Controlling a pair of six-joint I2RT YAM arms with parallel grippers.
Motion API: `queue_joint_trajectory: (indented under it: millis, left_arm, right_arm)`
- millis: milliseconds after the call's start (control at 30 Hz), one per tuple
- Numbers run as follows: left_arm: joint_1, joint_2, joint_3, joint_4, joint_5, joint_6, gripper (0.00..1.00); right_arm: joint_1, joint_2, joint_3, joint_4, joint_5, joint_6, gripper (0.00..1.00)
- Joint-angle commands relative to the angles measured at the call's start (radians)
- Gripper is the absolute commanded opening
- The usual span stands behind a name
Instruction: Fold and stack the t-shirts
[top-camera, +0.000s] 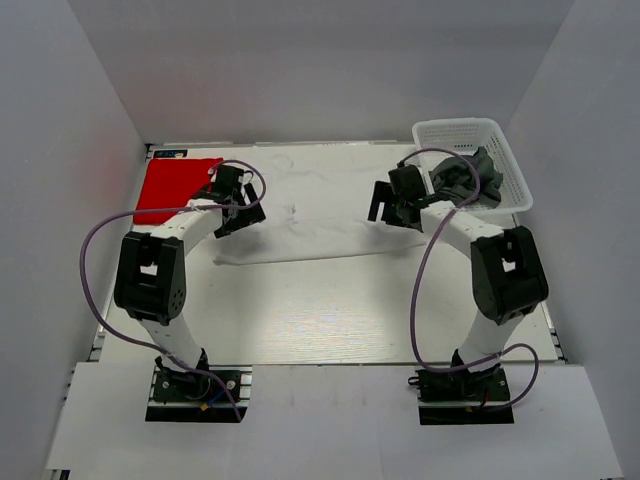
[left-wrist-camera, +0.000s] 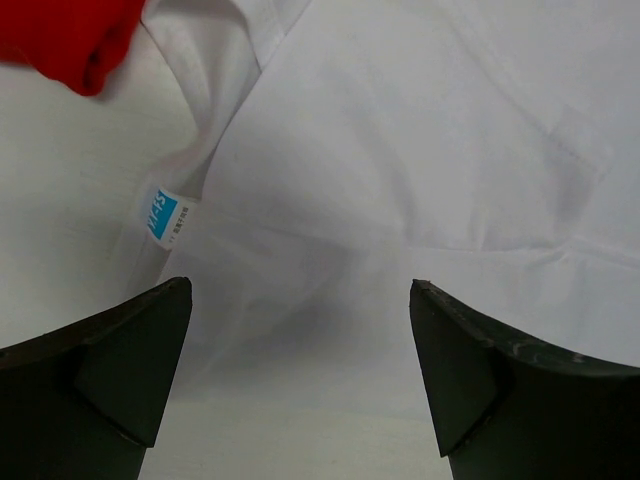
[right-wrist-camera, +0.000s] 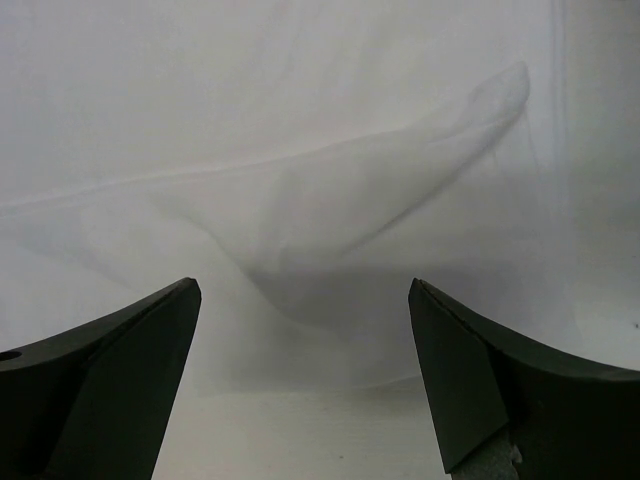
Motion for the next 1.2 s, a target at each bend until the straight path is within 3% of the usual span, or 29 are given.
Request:
queue_joint_trajectory:
  millis: [0, 133, 300, 433, 567, 733, 800, 933, 1033, 1167]
  left_arm:
    - [-0.001, 0.004, -0.014, 0.057, 0.042, -0.025, 1.0]
    - [-0.001, 0.065, -0.047, 0.029, 0.088, -0.036, 1.0]
    - [-0.001, 0.049, -0.168, -0.041, 0.063, -0.101, 1.0]
    - [-0.023, -0.077, -0.325, -0.081, 0.036, -0.17, 1.0]
    - [-0.023, -0.276, -0.541, -0.075, 0.098, -0.239, 1.0]
    - [-0.023, -0.593, -0.64, -0.219, 0.14, -0.29, 1.0]
    - [-0.032, -0.69, -0.652, -0.27, 0.137, -0.324, 1.0]
    - [-0.032, -0.867, -0.611, -0.17, 0.157, -0.313, 1.0]
    - [-0.021, -0.844, -0.475, -0.158, 0.006, -0.295, 1.0]
    - [-0.009, -0.694, -0.307, -0.146, -0.075, -0.251, 1.0]
  right_arm:
    - [0.0, 0.066, 0.012, 0.036, 0.004, -0.001, 0.9]
    - [-0.004, 0.153, 0.005, 0.024, 0.028, 0.036, 0.9]
    - [0.009, 0.109, -0.131, 0.01, 0.073, 0.056, 0.9]
    - [0.052, -0.045, -0.276, -0.007, 0.117, 0.102, 0.9]
    - [0.119, -0.188, -0.438, -0.041, 0.18, 0.154, 0.9]
    - [0.171, -0.337, -0.564, -0.105, 0.154, 0.185, 0.9]
    - [0.193, -0.4, -0.575, -0.111, 0.151, 0.173, 0.9]
    - [0.216, -0.481, -0.502, -0.098, 0.208, 0.135, 0.9]
    - [0.217, -0.532, -0.453, -0.001, 0.231, 0.105, 0.9]
    - [0.213, -0.5, -0.363, 0.093, 0.341, 0.076, 0.9]
